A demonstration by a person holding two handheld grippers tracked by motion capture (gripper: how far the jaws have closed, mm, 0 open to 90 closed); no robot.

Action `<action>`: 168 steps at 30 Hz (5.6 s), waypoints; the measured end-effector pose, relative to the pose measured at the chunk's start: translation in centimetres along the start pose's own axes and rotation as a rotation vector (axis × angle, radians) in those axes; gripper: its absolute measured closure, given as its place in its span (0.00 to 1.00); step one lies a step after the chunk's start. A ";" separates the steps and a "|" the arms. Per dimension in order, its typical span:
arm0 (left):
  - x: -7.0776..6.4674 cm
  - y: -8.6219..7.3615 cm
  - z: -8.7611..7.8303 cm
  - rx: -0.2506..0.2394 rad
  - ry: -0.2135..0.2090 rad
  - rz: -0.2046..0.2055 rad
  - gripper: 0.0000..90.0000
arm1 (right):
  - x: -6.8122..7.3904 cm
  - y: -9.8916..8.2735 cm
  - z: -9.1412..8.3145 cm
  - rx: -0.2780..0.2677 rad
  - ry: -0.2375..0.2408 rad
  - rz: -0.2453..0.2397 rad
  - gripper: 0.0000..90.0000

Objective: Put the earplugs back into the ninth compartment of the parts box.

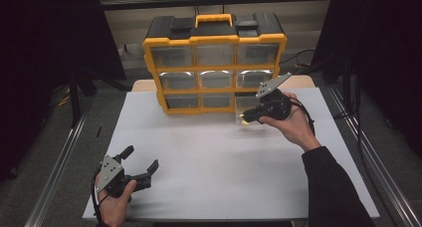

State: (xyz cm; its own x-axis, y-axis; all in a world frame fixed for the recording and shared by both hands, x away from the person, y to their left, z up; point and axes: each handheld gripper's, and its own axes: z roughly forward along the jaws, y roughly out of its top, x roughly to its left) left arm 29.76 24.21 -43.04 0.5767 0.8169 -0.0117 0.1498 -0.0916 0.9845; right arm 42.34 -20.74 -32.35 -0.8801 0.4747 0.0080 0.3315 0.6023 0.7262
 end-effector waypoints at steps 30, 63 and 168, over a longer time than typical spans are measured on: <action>0.0 0.0 0.0 0.008 -0.011 0.009 0.04 | -4.6 1.6 0.2 0.127 -0.090 0.079 0.90; 0.1 0.0 0.1 0.008 -0.014 0.016 0.04 | -7.4 1.0 3.7 0.293 -0.137 0.112 0.85; 0.1 0.0 0.0 0.003 0.002 0.005 0.04 | 6.1 -15.4 -1.4 -0.414 -0.532 0.337 0.02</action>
State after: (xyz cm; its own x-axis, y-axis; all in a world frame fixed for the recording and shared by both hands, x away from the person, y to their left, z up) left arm 29.80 24.29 -43.05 0.5759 0.8175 -0.0065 0.1492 -0.0973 0.9840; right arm 31.43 -28.05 -42.51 -0.4361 0.8997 0.0188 0.3069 0.1290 0.9430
